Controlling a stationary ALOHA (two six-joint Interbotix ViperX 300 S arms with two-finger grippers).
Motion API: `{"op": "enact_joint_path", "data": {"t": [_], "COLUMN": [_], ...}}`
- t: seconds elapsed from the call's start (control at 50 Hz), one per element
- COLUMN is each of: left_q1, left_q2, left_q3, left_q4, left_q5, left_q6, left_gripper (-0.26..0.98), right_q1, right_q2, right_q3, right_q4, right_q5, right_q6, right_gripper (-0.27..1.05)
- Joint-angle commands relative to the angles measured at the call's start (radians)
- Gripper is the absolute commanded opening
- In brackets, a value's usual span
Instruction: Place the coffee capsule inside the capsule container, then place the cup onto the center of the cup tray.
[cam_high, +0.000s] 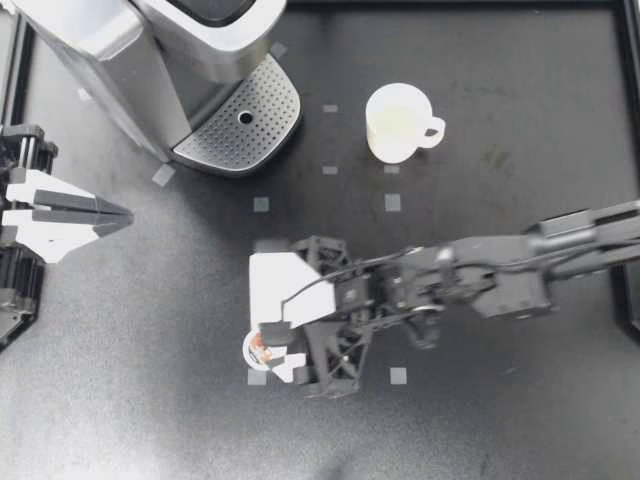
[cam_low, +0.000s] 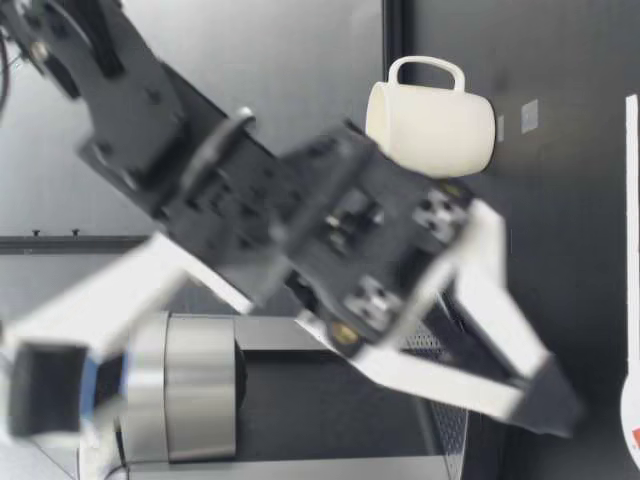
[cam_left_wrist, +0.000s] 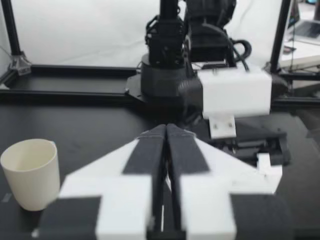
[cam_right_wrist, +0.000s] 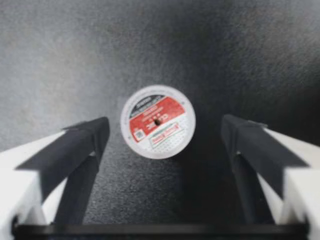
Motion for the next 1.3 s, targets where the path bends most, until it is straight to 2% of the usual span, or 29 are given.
{"op": "enact_joint_path", "data": {"t": [0.0, 0.3, 0.96, 1.28], "left_q1": [0.000, 0.000, 0.000, 0.000], "left_q2": [0.008, 0.008, 0.008, 0.008], "left_q3": [-0.011, -0.002, 0.003, 0.005], "left_q4": [-0.002, -0.002, 0.000, 0.000], "left_q5": [-0.005, -0.005, -0.005, -0.005], "left_q6": [0.000, 0.000, 0.003, 0.006], "left_gripper": [0.06, 0.06, 0.06, 0.06], "right_q1": [0.009, 0.008, 0.008, 0.012], "right_q2": [-0.003, 0.029, 0.072, 0.103], "right_q3": [-0.048, -0.054, -0.064, -0.104], "right_q4": [0.000, -0.014, -0.051, -0.049], "right_q5": [0.035, 0.135, 0.089, 0.078], "right_q6": [0.002, 0.002, 0.000, -0.011], "right_gripper": [0.89, 0.89, 0.89, 0.89]}}
